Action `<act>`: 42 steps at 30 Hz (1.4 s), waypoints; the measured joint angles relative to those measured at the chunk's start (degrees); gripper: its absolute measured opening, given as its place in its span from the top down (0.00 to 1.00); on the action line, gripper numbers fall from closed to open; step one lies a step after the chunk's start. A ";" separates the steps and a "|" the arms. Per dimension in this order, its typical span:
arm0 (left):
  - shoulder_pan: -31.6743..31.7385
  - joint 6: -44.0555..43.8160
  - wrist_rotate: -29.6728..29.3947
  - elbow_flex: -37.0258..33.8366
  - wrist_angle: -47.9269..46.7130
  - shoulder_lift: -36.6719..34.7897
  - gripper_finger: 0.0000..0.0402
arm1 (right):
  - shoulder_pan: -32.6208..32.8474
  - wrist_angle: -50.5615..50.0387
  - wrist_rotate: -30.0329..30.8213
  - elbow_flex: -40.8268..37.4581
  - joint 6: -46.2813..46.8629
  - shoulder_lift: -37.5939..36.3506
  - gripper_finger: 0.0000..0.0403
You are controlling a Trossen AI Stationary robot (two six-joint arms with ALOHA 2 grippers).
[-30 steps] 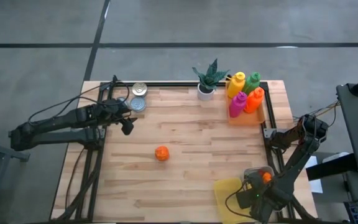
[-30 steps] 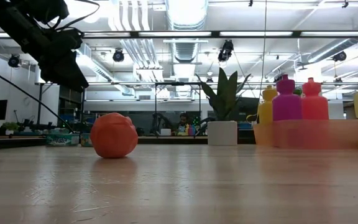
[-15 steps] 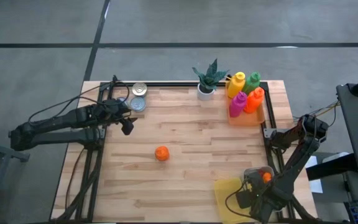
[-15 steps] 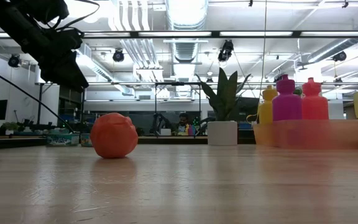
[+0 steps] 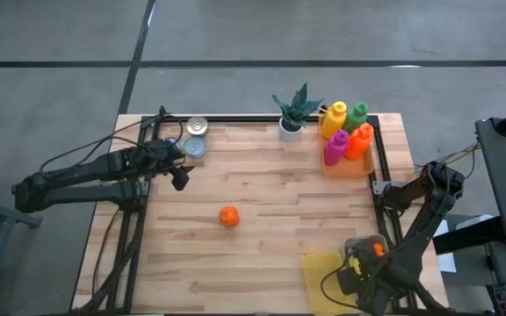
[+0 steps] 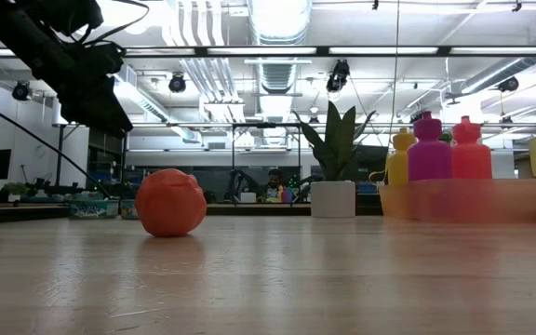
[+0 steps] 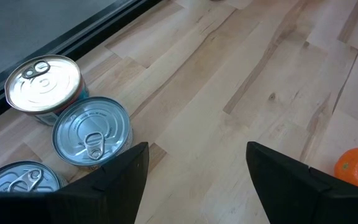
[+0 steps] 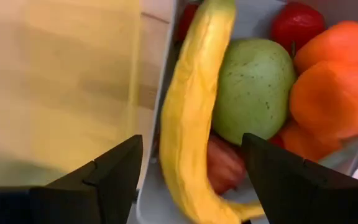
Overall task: Pick & Place Food Item
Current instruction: Put the orange into the gray bin
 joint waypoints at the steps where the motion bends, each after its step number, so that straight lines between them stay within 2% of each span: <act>1: 0.01 0.00 0.00 0.00 -0.01 0.00 0.31 | 0.09 -0.91 0.55 0.89 -0.66 -0.25 0.33; 7: 0.00 0.00 0.00 0.01 -0.02 -0.01 0.31 | 1.06 -8.62 7.06 4.82 -4.01 -2.15 0.33; 15: 0.00 0.00 0.00 0.00 0.00 -0.01 0.31 | 0.63 -9.97 18.22 4.66 -13.31 -8.12 0.33; 21: 0.01 0.00 0.00 0.02 -0.01 -0.01 0.31 | -1.32 -9.96 27.90 3.61 -25.74 -14.68 0.33; 25: 0.00 0.00 0.00 0.00 0.00 0.00 0.31 | -5.19 -7.73 32.81 3.52 -38.05 -21.03 0.33; 30: -0.01 0.00 0.00 0.00 0.00 0.00 0.31 | -13.71 0.35 33.12 3.39 -59.18 -27.97 0.33; 35: 0.00 0.00 0.00 0.00 0.00 -0.01 0.31 | -23.28 11.04 32.54 2.83 -82.21 -30.30 0.33; 39: -0.01 0.00 0.00 0.00 -0.01 0.00 0.31 | -31.11 16.63 26.90 2.76 -96.38 -29.52 0.33; 42: 0.00 0.01 0.00 0.00 -0.01 0.00 0.31 | -36.57 19.84 21.26 2.59 -103.59 -27.80 0.33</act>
